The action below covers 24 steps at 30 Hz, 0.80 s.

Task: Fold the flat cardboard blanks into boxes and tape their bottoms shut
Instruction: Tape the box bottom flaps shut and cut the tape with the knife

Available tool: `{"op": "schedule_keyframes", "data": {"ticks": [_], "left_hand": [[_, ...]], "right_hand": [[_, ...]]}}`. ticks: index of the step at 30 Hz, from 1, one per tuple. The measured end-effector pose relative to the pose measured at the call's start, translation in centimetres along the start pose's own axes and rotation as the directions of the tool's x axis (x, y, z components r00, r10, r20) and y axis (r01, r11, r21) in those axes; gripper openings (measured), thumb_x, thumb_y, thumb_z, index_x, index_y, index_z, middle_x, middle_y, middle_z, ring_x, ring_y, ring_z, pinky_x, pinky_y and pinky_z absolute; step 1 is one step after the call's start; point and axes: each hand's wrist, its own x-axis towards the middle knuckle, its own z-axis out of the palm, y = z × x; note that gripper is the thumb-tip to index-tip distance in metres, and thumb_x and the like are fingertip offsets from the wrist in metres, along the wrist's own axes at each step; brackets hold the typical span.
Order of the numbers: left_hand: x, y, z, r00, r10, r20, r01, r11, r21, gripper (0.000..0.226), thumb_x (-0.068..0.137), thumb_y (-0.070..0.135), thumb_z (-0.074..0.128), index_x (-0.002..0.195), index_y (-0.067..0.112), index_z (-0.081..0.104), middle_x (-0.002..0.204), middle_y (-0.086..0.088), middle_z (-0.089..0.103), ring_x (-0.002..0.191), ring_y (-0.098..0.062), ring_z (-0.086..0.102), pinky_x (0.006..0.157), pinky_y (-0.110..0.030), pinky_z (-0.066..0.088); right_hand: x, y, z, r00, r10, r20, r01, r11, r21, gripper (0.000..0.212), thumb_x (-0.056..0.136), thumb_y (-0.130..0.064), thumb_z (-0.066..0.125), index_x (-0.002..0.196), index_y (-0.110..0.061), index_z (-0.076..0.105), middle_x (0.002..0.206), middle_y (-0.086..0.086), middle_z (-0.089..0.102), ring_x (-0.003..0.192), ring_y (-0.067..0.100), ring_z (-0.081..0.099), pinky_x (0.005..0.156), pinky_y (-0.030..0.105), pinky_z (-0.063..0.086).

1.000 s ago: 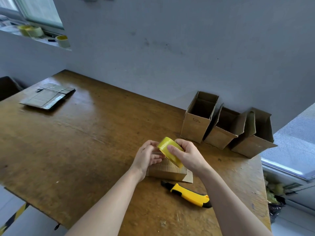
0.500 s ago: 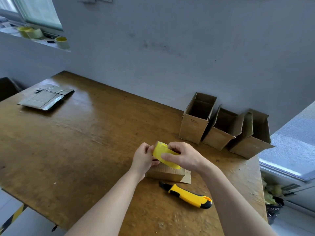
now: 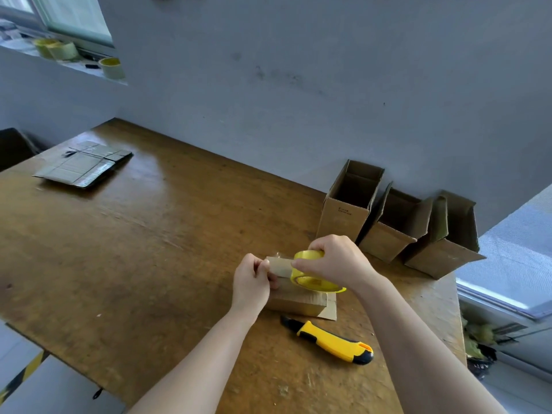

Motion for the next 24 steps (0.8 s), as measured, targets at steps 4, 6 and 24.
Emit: {"op": "schedule_keyframes", "data": {"ticks": [4, 6, 24], "left_hand": [[-0.3, -0.8, 0.0, 0.995, 0.067, -0.077, -0.054, 0.986, 0.159, 0.018, 0.096, 0.021, 0.052, 0.078, 0.021, 0.053, 0.085, 0.003, 0.057, 0.081, -0.011, 0.057, 0.061, -0.017, 0.043], [-0.2, -0.8, 0.2, 0.993, -0.001, -0.114, 0.012, 0.995, 0.097, 0.018, 0.096, 0.02, 0.052, 0.079, 0.021, 0.055, 0.085, 0.003, 0.059, 0.081, -0.01, 0.058, 0.06, -0.015, 0.04], [2.0, -1.9, -1.2, 0.893, -0.447, -0.049, 0.439, 0.89, -0.121, 0.014, 0.098, 0.018, 0.049, 0.091, 0.011, 0.059, 0.094, -0.008, 0.063, 0.088, -0.023, 0.06, 0.078, -0.034, 0.051]], "right_hand": [[0.2, 0.0, 0.5, 1.0, -0.001, -0.01, 0.001, 0.997, -0.072, 0.05, 0.077, -0.074, 0.054, 0.098, -0.03, 0.066, 0.083, -0.012, 0.062, 0.073, 0.008, 0.059, 0.061, 0.022, 0.052], [0.4, -0.4, 0.9, 1.0, -0.009, -0.024, 0.007, 0.996, -0.093, 0.049, 0.077, -0.074, 0.052, 0.095, -0.03, 0.066, 0.079, -0.012, 0.061, 0.071, 0.008, 0.059, 0.061, 0.024, 0.054], [2.5, -4.5, 3.2, 0.996, -0.039, -0.082, 0.012, 0.95, -0.313, 0.045, 0.088, -0.058, 0.05, 0.092, -0.018, 0.072, 0.074, -0.005, 0.064, 0.06, 0.009, 0.056, 0.045, 0.019, 0.037]]}}
